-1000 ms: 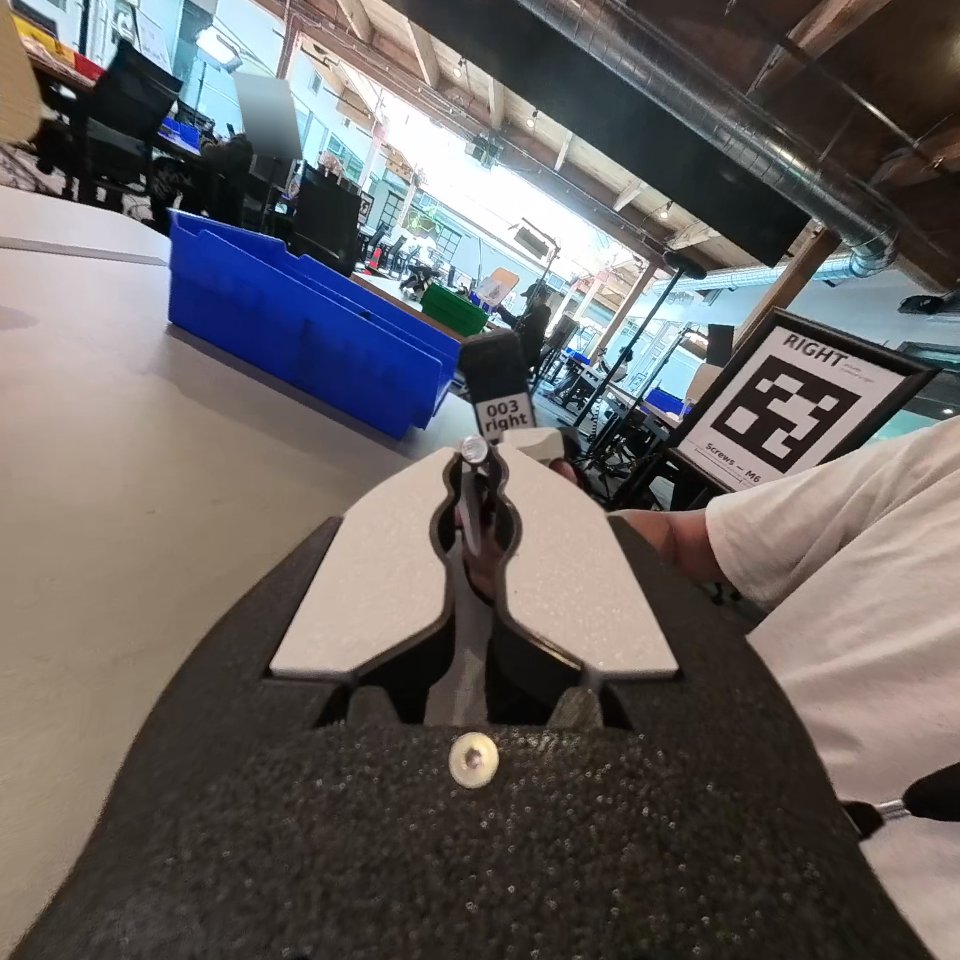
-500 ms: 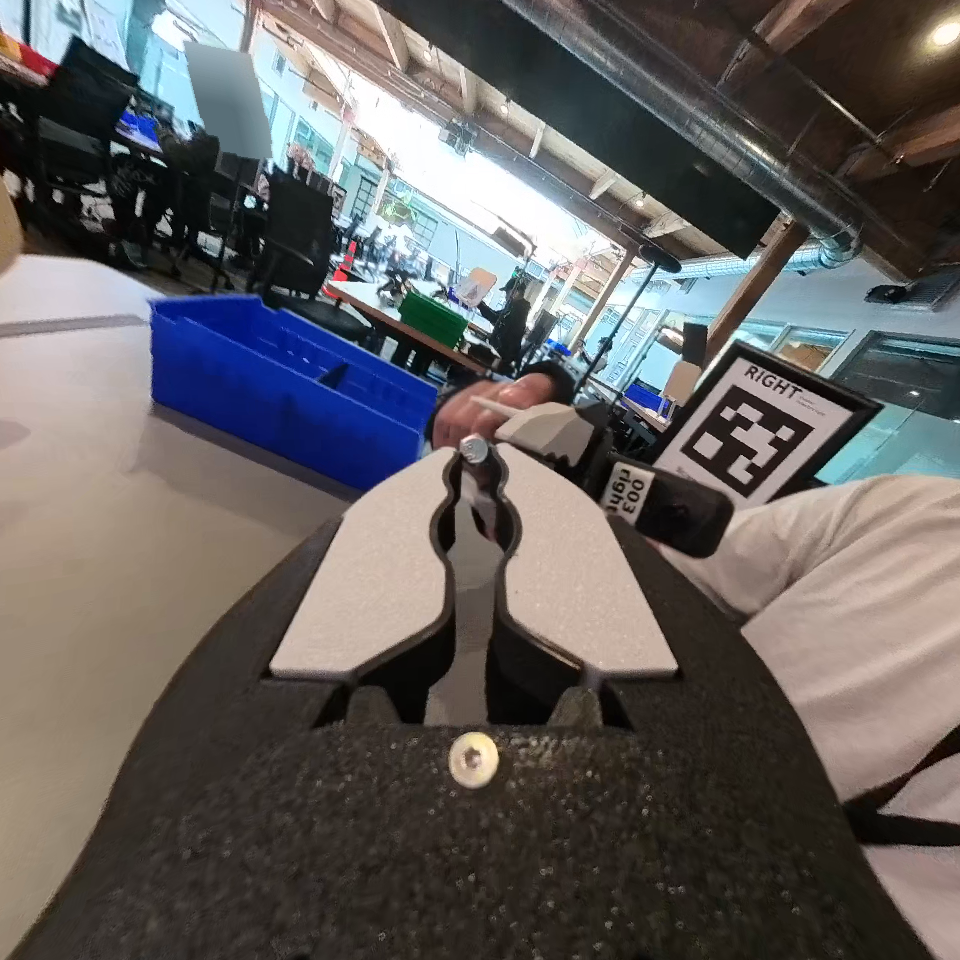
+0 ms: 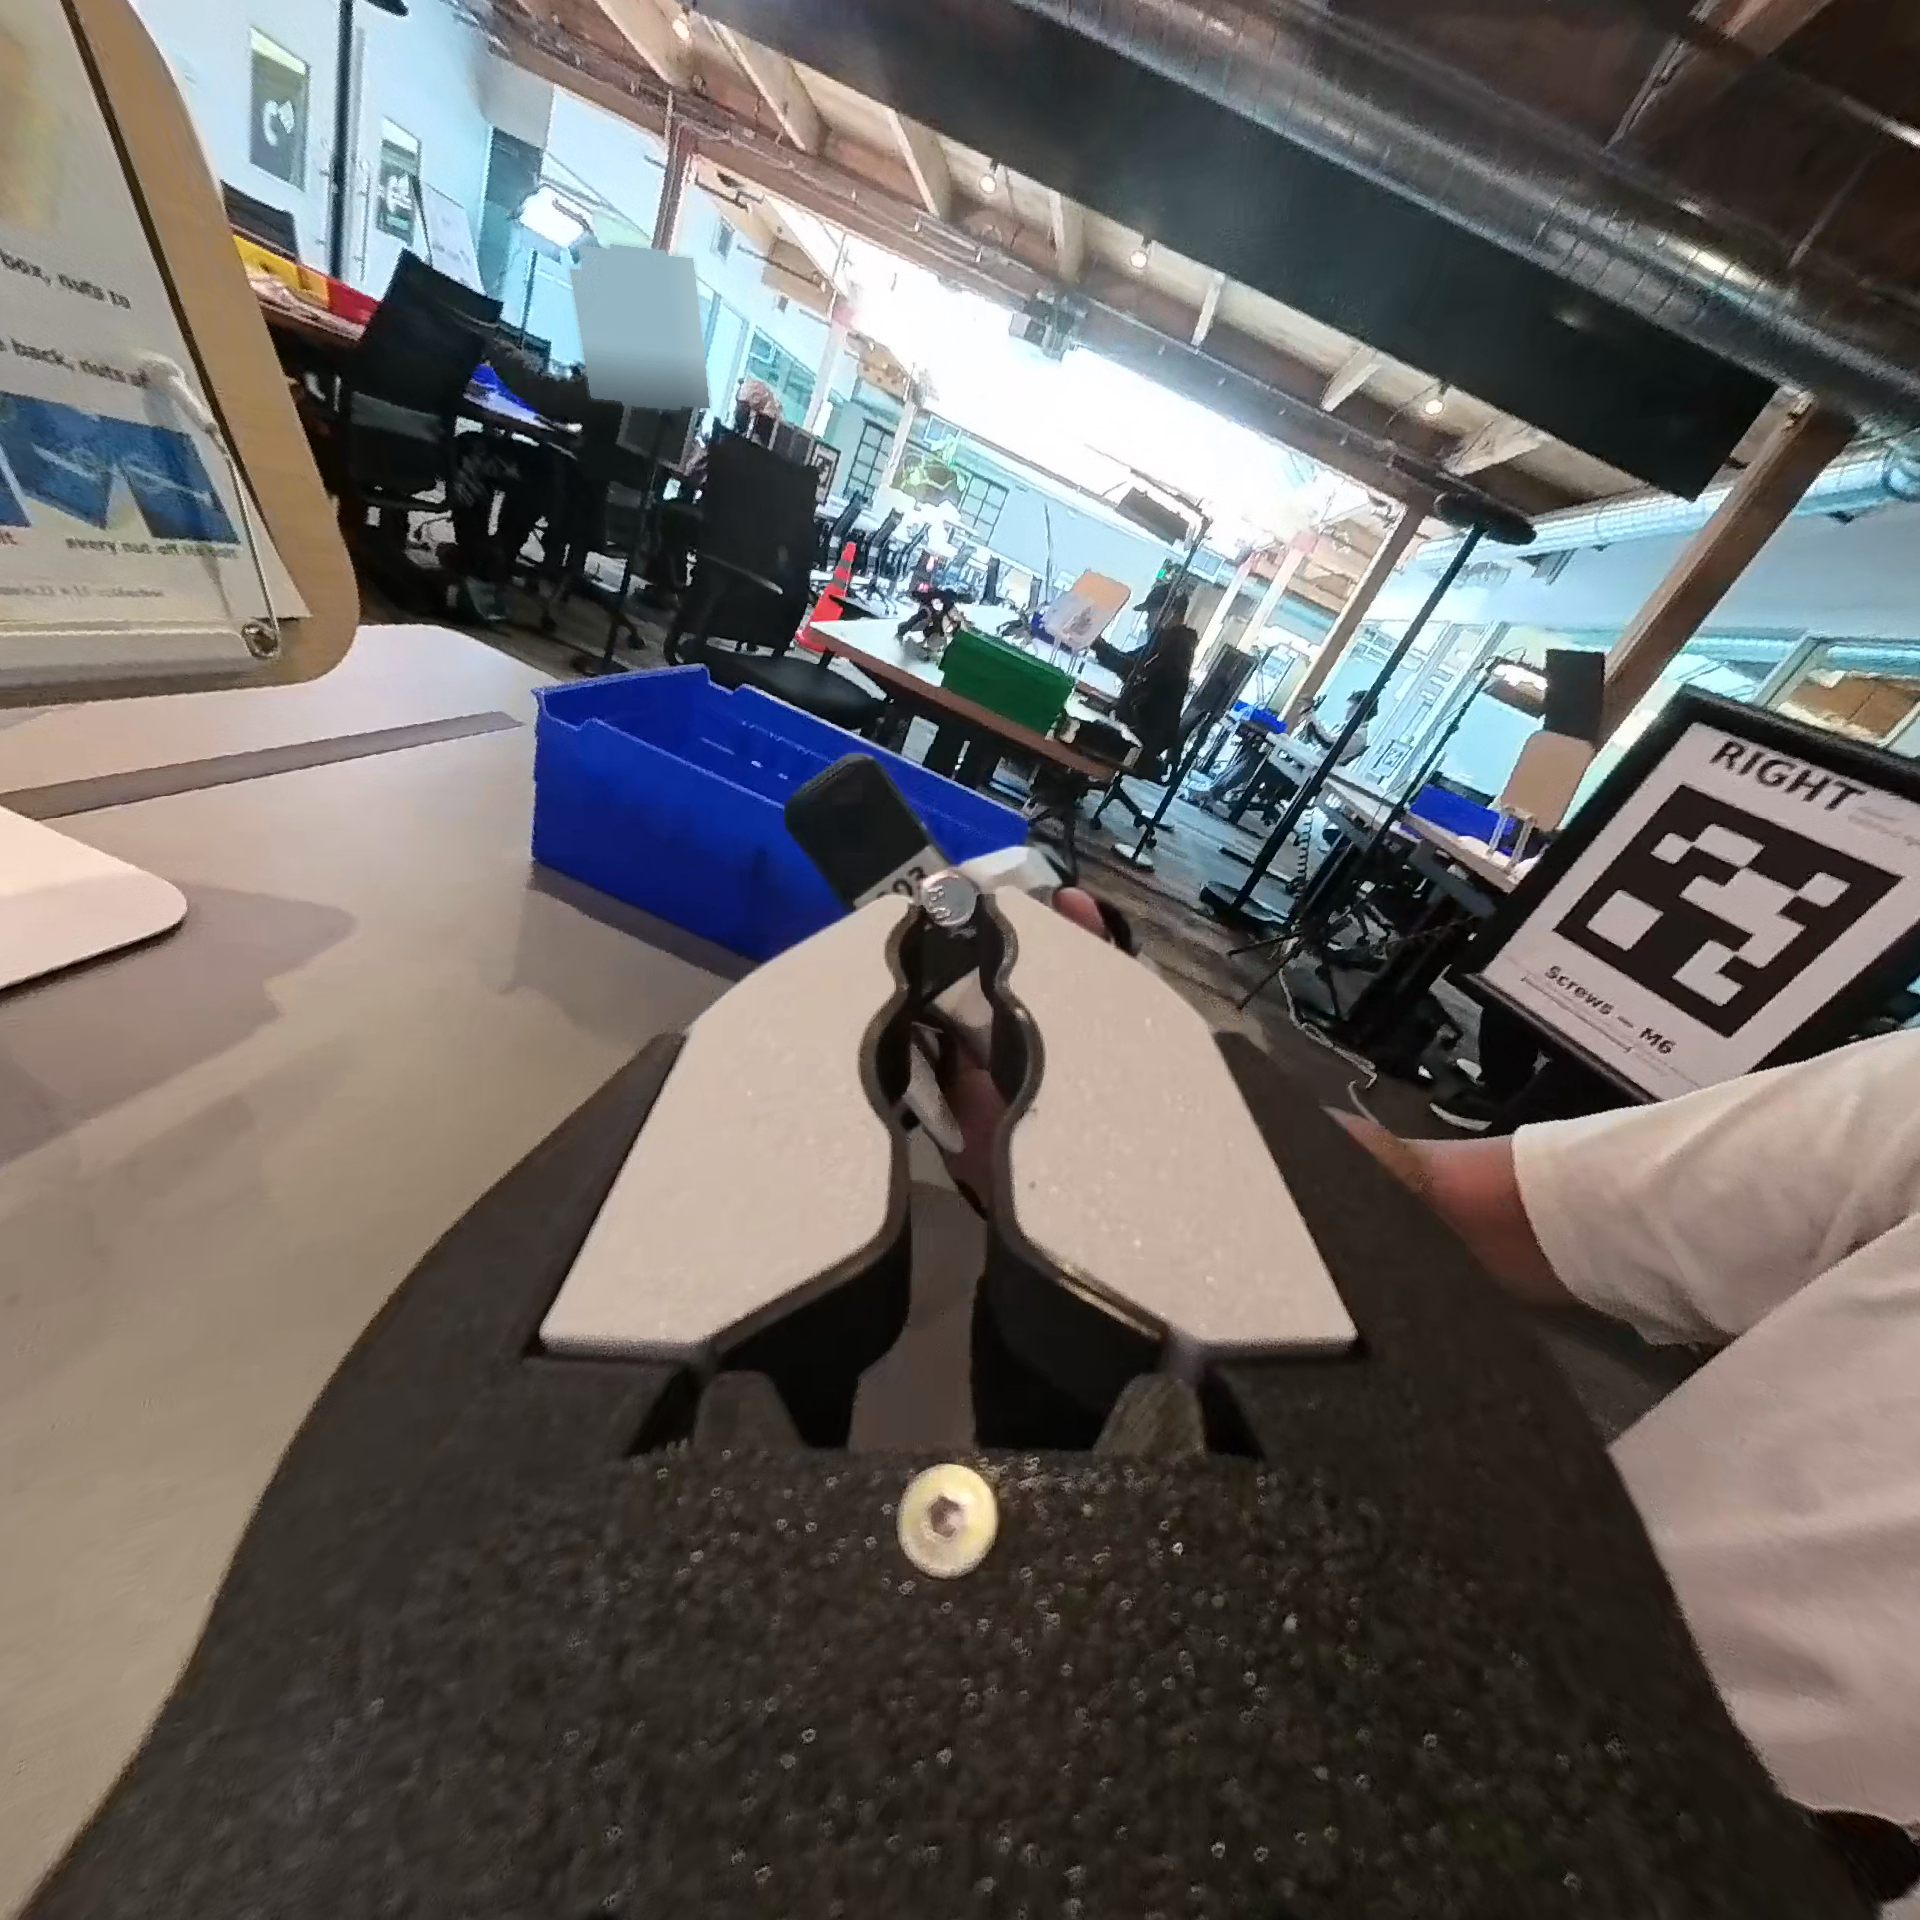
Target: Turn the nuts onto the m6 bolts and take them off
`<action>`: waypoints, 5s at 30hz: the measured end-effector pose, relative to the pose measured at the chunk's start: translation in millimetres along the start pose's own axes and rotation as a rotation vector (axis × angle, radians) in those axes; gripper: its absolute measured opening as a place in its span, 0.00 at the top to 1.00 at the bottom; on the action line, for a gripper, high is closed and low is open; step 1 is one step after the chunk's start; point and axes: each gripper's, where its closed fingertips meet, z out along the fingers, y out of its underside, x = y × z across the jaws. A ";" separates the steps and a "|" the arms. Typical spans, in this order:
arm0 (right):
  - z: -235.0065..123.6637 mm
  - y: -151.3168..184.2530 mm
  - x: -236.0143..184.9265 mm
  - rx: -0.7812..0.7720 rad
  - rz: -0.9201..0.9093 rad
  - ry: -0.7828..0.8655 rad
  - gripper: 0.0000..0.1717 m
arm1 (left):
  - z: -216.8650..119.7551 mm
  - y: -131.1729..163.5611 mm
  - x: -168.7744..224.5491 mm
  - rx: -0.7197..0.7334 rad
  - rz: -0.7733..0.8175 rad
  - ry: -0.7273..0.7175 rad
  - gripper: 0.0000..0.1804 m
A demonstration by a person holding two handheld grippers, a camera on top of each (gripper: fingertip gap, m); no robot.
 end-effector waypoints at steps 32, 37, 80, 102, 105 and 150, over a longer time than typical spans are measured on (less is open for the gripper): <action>-7.1 16.9 -27.8 0.030 -0.539 0.108 0.81 | 8.2 5.6 15.4 -0.014 -0.014 0.058 0.95; -12.3 9.3 -9.6 0.109 -0.141 -0.043 0.85 | 10.1 13.4 8.3 -0.044 0.007 0.018 0.95; -3.4 23.2 -20.6 0.001 -0.333 0.028 0.94 | 12.5 15.9 18.1 -0.081 0.031 0.037 0.95; -1.4 34.7 -27.5 -0.056 -1.120 0.362 0.79 | 6.5 3.4 32.0 -0.033 -0.004 0.110 0.95; 1.7 31.7 -28.0 0.047 -0.539 0.119 0.77 | 4.8 1.3 29.1 -0.024 0.024 0.081 0.95; -2.7 24.8 -28.7 -0.039 -0.640 0.178 0.94 | 11.2 13.5 25.5 -0.085 -0.036 0.091 0.95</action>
